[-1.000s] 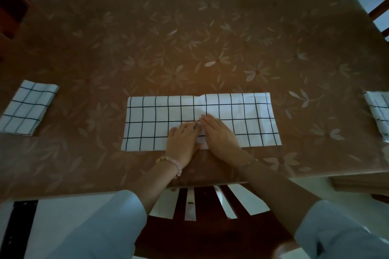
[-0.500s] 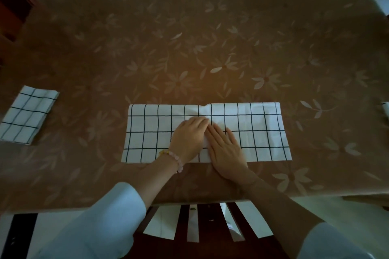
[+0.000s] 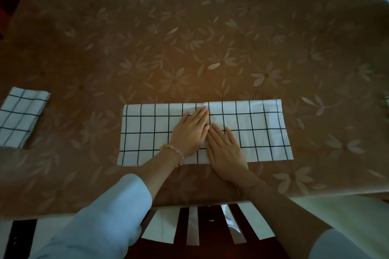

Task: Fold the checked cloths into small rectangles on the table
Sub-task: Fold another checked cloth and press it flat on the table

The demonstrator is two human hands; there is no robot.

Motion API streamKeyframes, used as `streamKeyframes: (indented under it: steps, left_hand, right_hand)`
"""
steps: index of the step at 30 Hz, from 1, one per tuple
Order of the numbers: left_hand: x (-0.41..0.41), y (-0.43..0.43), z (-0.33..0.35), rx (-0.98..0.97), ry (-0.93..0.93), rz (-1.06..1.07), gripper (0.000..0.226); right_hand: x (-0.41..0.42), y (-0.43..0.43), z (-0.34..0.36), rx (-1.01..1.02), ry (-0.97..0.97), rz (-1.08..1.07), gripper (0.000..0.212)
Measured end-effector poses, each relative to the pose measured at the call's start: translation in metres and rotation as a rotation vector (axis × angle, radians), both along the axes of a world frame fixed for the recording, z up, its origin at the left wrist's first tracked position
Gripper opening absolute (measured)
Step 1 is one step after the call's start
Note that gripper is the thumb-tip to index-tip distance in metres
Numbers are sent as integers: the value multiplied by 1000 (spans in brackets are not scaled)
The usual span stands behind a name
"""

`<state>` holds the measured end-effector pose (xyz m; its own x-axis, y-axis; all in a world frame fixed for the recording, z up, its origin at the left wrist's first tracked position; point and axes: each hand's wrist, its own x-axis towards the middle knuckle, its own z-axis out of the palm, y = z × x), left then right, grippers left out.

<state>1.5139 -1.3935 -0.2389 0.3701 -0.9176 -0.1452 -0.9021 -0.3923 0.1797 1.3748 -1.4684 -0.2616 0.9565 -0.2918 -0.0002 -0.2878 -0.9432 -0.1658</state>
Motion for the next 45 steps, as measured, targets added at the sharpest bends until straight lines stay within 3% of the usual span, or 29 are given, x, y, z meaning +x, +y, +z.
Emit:
streamKeyframes:
  steps: [5, 11, 21, 27, 30, 38, 45]
  left_hand:
    - [8, -3, -3, -26, 57, 51, 51]
    - [14, -1, -10, -72, 61, 11, 64]
    - [13, 7, -19, -165, -12, 21, 49]
    - [11, 7, -16, -256, 57, 93, 45]
    - [10, 9, -15, -265, 74, 112, 46]
    - [12, 8, -18, -153, 17, 123, 57]
    - [14, 7, -21, -90, -13, 339, 60]
  right_hand:
    - [0, 0, -1, 0, -58, -5, 51]
    - [0, 0, -2, -10, -40, -9, 53]
    - [1, 0, -2, -3, -65, -9, 52]
    - [17, -7, 10, 232, -320, -193, 40]
    - [36, -14, 15, 197, -364, -227, 38]
    - [62, -23, 3, 95, -153, -136, 49]
    - [56, -34, 0, 56, 38, -338, 62]
